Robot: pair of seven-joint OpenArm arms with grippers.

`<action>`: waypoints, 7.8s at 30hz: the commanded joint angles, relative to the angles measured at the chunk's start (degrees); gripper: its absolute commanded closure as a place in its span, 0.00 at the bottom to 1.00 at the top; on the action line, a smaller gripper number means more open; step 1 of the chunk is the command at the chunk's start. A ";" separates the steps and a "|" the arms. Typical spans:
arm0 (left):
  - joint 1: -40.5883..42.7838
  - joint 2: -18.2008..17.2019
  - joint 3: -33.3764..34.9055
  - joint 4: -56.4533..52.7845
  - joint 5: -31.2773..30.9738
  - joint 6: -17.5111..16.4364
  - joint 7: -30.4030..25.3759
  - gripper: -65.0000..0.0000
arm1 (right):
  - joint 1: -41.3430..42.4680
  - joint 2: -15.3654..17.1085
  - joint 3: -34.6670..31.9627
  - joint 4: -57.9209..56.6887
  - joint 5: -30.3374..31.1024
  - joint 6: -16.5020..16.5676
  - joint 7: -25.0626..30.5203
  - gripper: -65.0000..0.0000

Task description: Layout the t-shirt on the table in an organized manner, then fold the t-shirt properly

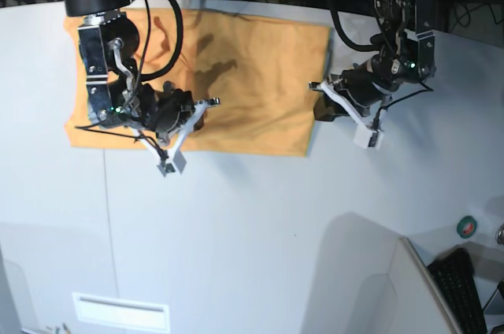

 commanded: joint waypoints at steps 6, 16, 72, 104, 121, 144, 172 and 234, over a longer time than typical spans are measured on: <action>-6.11 -0.47 0.21 -13.26 -0.37 -0.23 -8.01 1.00 | 0.65 0.95 0.12 -4.35 0.18 0.32 3.33 1.00; -3.39 0.94 1.27 -6.49 -0.28 -0.23 -10.83 1.00 | -2.16 0.77 -0.32 3.30 0.27 0.32 3.24 1.00; 3.21 -6.09 6.98 -17.75 -0.28 -0.23 -33.16 1.00 | -11.83 12.99 29.66 -8.66 26.38 13.50 -2.56 0.36; -7.43 -0.99 28.34 -20.38 -0.37 3.64 -32.98 1.00 | -12.71 13.79 21.31 13.05 19.52 -7.77 -2.74 1.00; -8.93 1.82 28.96 -22.85 -0.37 3.64 -32.72 1.00 | -8.75 10.97 -3.04 24.04 19.61 -24.47 -4.85 1.00; -9.01 1.82 28.87 -22.85 -0.37 3.64 -32.72 1.00 | -2.95 9.21 -10.87 13.32 19.61 -24.74 -5.11 1.00; -2.42 -6.18 26.41 -14.14 -1.25 6.63 -32.72 1.00 | -3.39 8.07 -10.87 13.32 19.79 -24.74 -5.02 0.35; -8.22 -7.06 22.01 -23.55 -6.87 6.72 -32.72 1.00 | 0.83 14.93 -10.52 17.45 19.61 -47.16 3.59 1.00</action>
